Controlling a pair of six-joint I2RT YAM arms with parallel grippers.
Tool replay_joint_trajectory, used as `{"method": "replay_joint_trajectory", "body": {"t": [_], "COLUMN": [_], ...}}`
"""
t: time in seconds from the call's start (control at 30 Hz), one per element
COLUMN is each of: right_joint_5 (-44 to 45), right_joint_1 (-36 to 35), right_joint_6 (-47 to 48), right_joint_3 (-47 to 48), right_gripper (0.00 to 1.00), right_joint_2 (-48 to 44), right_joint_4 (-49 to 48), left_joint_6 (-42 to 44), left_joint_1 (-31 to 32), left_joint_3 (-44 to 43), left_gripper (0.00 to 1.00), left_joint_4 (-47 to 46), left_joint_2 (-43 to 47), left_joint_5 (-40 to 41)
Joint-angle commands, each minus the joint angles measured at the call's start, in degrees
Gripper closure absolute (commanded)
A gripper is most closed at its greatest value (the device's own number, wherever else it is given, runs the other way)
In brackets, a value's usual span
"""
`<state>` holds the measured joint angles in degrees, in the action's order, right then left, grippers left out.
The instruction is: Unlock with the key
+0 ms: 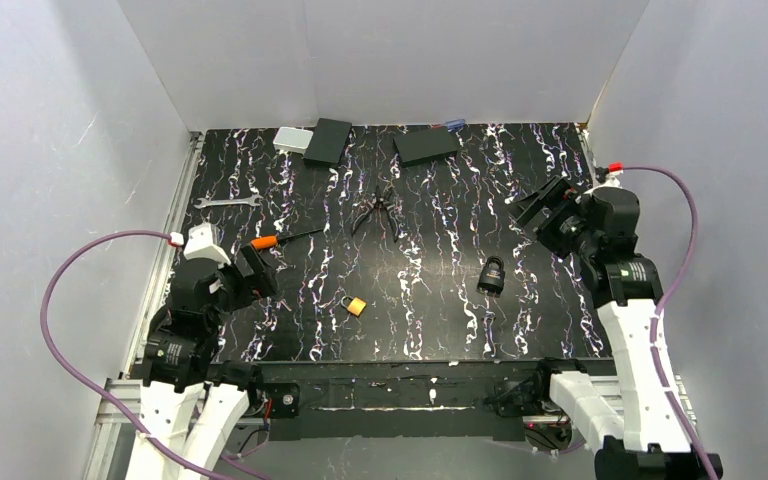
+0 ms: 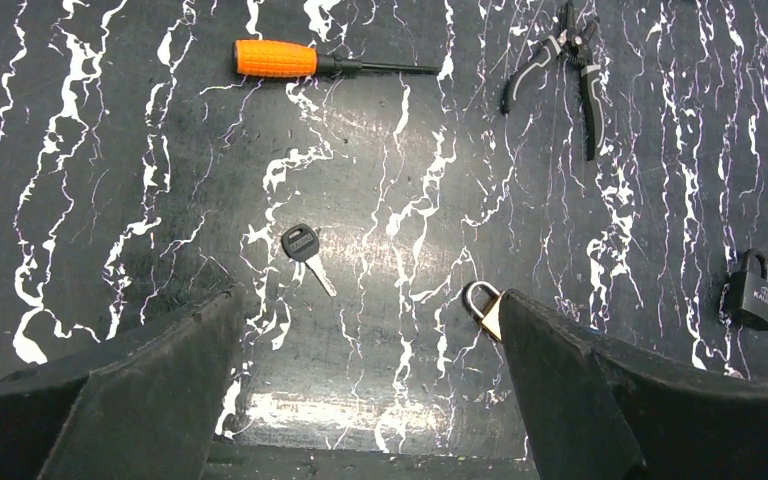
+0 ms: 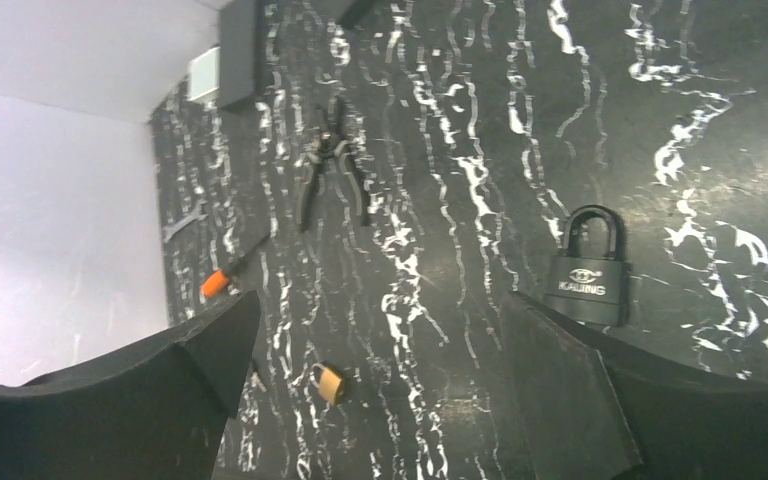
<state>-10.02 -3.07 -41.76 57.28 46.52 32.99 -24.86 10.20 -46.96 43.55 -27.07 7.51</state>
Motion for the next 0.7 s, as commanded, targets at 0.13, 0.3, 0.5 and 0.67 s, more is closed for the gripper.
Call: {"method": "replay_joint_trajectory", "body": {"t": [0.13, 0.3, 0.5, 0.67], "right_joint_5": [9.20, 14.32, 16.87, 19.46], "right_joint_1": [-0.18, -0.18, -0.71, -5.74], "right_joint_6": [2.76, 2.78, 4.51, 1.19], "right_joint_3": [-5.10, -6.60, -8.09, -10.72], "right_gripper": [0.02, 0.02, 0.02, 0.02], "right_joint_2": [-0.77, 1.37, 6.12, 5.83], "right_joint_4": [-5.90, -1.54, 5.66, 7.28], "left_joint_6": [1.48, -1.22, -1.08, 0.08], "left_joint_1": [-0.18, 0.61, 0.61, 0.61], "left_joint_3": [2.94, 3.01, 3.13, 2.83], "left_gripper": [0.02, 0.02, 0.02, 0.02], "left_joint_4": [-5.00, -5.44, -4.79, -4.65], "left_joint_2": [2.32, 1.75, 1.52, -0.14], "left_joint_5": [-5.18, -3.47, -3.56, -6.02]}}
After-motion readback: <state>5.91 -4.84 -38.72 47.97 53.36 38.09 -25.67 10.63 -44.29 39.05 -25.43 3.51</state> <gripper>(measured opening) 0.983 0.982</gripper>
